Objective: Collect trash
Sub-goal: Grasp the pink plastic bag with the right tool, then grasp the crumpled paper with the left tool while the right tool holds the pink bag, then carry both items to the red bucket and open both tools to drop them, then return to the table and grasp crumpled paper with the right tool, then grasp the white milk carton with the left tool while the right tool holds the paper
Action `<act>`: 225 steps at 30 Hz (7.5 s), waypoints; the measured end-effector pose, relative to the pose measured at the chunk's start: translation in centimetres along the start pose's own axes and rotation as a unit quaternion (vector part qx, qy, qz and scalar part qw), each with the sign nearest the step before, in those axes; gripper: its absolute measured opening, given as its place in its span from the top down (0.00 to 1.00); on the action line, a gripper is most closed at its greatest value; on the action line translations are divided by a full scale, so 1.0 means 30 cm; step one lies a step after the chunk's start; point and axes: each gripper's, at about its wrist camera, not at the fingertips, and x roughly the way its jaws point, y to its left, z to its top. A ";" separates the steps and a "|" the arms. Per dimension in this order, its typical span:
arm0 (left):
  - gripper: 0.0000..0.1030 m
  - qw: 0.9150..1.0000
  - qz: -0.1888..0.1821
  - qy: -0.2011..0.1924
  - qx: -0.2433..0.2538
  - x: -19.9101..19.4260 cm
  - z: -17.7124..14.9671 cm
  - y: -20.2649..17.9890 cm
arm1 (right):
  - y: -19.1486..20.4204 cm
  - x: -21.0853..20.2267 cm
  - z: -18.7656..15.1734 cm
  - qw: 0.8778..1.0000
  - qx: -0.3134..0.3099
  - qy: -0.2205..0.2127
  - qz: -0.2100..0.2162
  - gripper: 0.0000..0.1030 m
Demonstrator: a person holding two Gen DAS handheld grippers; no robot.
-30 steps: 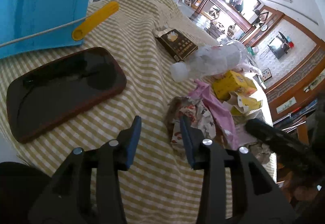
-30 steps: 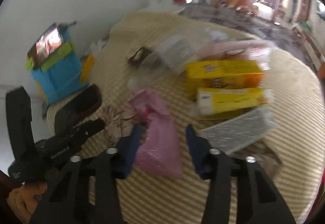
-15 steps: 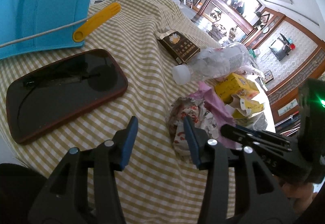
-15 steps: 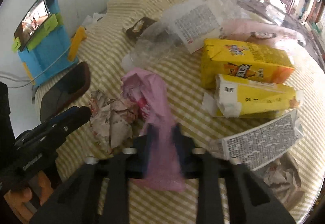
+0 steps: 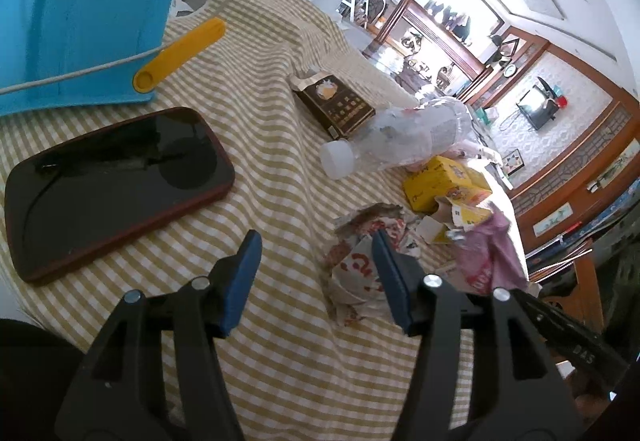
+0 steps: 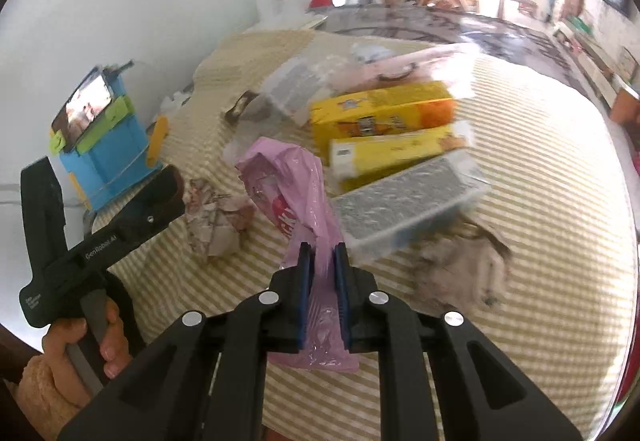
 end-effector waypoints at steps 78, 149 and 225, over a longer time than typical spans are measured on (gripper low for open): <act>0.69 0.960 -0.170 0.020 0.223 -0.061 -0.133 -0.628 | -0.531 -0.519 -0.237 0.950 0.244 -0.192 -0.033 0.86; 0.40 0.933 -0.010 0.162 0.321 0.393 -0.090 -0.734 | -0.645 -0.534 -0.255 0.944 0.278 -0.160 -0.078 0.30; 0.51 0.960 0.044 0.132 0.241 0.223 -0.118 -0.495 | -0.615 -0.318 -0.281 0.947 0.291 -0.125 -0.045 0.58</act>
